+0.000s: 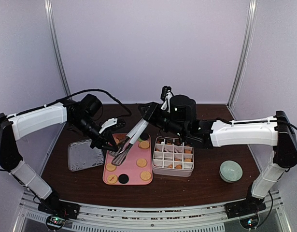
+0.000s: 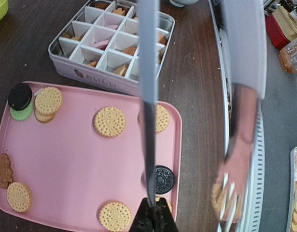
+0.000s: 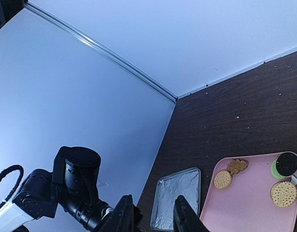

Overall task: Pack the cookies
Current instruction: Pass from the right arm to the left

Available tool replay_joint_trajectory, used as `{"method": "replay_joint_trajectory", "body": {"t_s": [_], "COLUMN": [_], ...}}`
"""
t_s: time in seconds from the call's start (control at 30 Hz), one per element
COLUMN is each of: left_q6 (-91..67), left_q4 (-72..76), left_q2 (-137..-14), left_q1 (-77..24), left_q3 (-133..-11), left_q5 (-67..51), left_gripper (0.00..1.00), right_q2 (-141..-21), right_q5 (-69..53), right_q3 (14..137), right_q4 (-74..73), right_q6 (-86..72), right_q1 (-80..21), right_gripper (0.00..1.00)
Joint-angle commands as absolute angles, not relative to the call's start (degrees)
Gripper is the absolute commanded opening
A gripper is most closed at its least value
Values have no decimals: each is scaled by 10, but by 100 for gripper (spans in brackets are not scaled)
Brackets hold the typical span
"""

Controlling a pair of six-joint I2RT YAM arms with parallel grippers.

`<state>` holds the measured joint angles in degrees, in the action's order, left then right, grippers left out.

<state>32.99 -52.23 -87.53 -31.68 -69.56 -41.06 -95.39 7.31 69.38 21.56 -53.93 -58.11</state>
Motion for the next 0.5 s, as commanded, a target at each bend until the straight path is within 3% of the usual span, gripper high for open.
{"method": "replay_joint_trajectory", "body": {"t_s": [0.0,0.13,0.3,0.47], "left_q6": [338,338,335,364], "left_q4": [-516,-521,-534,-597], "left_q2": [-884,-887,-893,-900], "left_q1": [-322,-322,-322,-323], "left_q3": [-710,-712,-729,-767], "left_q5": [-424,-427,-439,-502], "left_gripper": [0,0,0,0], "right_q2": [-950,-933,-908,-854], "right_q5": [65,67,48,-51], "right_q3": [709,695,691,635], "right_q4": [247,251,239,292], "right_q6": [-566,-565,-546,-483], "right_q1": [-581,-582,-581,-550], "right_gripper": [32,41,68,85]}}
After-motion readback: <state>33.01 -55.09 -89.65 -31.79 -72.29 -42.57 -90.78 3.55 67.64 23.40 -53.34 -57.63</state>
